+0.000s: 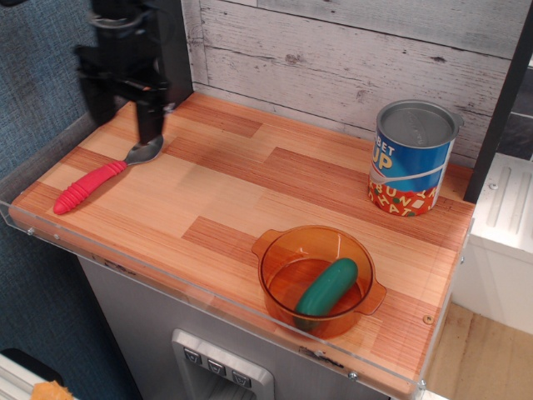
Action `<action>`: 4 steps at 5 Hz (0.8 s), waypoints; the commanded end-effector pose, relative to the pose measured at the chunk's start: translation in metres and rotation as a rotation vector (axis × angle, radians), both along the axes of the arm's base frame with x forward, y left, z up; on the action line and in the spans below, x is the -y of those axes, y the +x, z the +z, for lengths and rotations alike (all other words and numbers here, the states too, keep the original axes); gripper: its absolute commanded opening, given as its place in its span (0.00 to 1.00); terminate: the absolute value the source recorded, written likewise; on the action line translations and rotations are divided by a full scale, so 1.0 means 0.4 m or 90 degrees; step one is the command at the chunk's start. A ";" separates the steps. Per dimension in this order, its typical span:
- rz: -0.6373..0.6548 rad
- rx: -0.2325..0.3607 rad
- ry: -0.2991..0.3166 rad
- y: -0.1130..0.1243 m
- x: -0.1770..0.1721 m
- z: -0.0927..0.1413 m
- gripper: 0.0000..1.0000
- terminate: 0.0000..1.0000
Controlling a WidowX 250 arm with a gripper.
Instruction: Bring the spoon next to the can.
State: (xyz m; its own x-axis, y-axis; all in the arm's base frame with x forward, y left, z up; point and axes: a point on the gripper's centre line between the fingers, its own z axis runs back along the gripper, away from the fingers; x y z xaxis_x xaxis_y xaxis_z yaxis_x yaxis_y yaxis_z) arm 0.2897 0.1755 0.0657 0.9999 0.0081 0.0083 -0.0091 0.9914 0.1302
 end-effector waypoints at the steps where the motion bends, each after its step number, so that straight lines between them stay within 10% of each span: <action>1: -0.026 0.057 0.009 -0.052 -0.035 0.056 1.00 0.00; 4: -0.034 0.016 0.006 -0.055 -0.082 -0.079 1.00 0.00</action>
